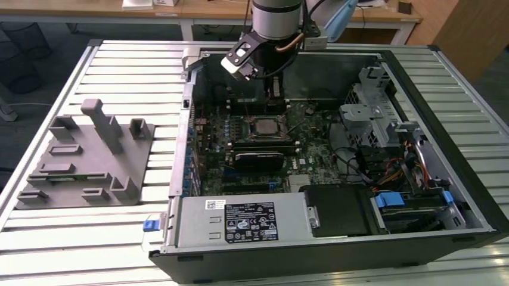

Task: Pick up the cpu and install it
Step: 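Close the cpu cover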

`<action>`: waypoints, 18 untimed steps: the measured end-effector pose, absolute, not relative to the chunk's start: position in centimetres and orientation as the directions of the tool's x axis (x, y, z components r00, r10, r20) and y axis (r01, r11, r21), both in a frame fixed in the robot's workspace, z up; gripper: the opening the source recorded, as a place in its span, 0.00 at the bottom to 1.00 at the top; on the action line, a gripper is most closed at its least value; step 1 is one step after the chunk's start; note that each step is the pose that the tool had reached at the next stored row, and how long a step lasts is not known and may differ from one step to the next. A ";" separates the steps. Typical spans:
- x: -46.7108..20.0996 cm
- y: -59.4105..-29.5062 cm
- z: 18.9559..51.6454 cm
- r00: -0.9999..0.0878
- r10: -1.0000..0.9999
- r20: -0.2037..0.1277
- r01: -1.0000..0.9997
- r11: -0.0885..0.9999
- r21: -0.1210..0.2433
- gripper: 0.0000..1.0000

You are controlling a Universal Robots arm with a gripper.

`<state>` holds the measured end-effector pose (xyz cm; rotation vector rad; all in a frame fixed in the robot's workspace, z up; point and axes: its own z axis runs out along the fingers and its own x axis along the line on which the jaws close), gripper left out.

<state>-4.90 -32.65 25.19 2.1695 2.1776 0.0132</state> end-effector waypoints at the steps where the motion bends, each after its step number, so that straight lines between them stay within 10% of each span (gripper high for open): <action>1: -4.9 -32.6 25.2 -0.003 0.999 -0.042 0.999 0.005 0.054 0.11; 18: -4.9 -32.6 26.7 -0.003 0.999 -0.042 0.999 0.005 0.054 0.11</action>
